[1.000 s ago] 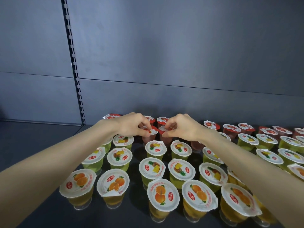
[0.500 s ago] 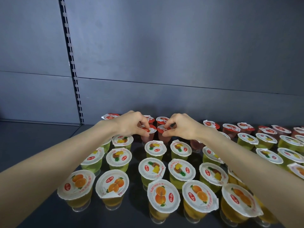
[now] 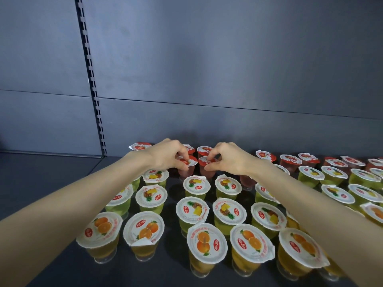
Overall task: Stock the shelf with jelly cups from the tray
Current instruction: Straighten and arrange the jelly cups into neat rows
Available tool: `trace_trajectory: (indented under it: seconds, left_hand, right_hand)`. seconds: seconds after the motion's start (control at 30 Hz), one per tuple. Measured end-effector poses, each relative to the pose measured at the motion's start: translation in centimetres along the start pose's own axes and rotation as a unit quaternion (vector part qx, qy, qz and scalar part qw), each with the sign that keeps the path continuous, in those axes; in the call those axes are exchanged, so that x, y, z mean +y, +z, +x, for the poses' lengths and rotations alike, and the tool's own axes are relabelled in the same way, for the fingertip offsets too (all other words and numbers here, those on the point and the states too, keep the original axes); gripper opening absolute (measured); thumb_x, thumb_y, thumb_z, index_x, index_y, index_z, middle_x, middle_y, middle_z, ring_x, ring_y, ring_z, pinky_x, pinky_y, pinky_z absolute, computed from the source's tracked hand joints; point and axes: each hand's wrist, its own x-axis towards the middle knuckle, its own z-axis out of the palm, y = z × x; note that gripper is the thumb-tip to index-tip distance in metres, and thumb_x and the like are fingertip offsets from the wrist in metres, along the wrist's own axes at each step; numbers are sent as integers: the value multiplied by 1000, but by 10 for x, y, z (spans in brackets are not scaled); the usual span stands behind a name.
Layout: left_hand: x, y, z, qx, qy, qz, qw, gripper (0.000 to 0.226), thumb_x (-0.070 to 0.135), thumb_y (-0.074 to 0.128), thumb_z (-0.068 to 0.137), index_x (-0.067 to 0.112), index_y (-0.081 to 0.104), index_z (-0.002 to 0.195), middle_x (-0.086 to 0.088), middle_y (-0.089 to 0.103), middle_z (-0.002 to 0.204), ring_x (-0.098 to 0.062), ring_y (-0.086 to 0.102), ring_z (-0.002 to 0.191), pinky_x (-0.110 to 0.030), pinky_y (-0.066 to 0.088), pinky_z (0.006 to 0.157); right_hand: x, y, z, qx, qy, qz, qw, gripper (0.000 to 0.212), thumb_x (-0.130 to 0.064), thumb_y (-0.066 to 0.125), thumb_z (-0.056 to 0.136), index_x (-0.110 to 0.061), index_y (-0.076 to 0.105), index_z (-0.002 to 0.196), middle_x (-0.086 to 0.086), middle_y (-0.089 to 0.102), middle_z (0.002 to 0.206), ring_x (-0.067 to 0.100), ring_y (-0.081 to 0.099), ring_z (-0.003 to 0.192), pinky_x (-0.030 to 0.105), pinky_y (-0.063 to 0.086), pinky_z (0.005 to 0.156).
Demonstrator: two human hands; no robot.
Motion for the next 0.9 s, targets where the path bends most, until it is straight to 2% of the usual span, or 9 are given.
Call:
trace_trajectory:
  seconds: [0.1,0.2,0.4,0.53,0.67,0.77,0.9]
  left_hand:
    - [1,0,0,-5,-1,7,1000,26,26,66,87,18,66,111,-1,59,118,-13,50,99,-26,39,80]
    - [6,-1,-3,-1,2,37,999,28,27,63,89,17,65,116,-2,57,119,-16,51,102,-25,38,79]
    - [14,-9,-15,18,7,51,999,26,34,59,90,16,70,106,0,64,112,-16,57,104,-32,46,86]
    - [30,-14,-27,35,16,43,998,30,35,58,91,14,69,110,1,63,118,-16,56,108,-32,44,90]
    - [44,-10,-38,24,26,34,999,31,37,59,90,15,67,112,0,65,114,-14,58,101,-28,45,84]
    - [53,-5,-44,1,27,25,999,37,40,61,88,14,65,115,2,64,115,-14,60,102,-31,51,88]
    - [62,2,-48,-47,19,14,999,38,44,61,86,14,67,109,2,68,106,-12,63,93,-32,55,83]
  right_hand:
    - [-1,0,-1,-1,5,-5,1000,31,-27,65,88,-10,68,113,5,62,117,11,53,91,24,43,77]
    - [-1,0,-2,-7,8,-14,1000,32,-29,66,88,-10,68,113,6,64,116,17,60,96,28,49,80]
    - [-4,-9,-15,21,6,-28,999,29,-27,66,88,-12,67,113,5,60,124,18,56,105,33,48,90]
    - [-5,-16,-30,48,2,-32,998,30,-31,65,88,-14,67,113,5,57,129,20,54,114,38,47,97]
    - [-7,-22,-52,45,-15,-23,999,28,-28,64,89,-13,66,113,4,60,125,16,54,108,28,44,90]
    - [-7,-23,-66,22,-13,-11,1000,35,-30,65,89,-14,63,120,1,60,125,13,54,104,21,40,82]
    - [-6,-20,-76,-12,-5,13,1000,42,-38,65,87,-15,62,122,-1,62,120,9,55,97,21,44,78]
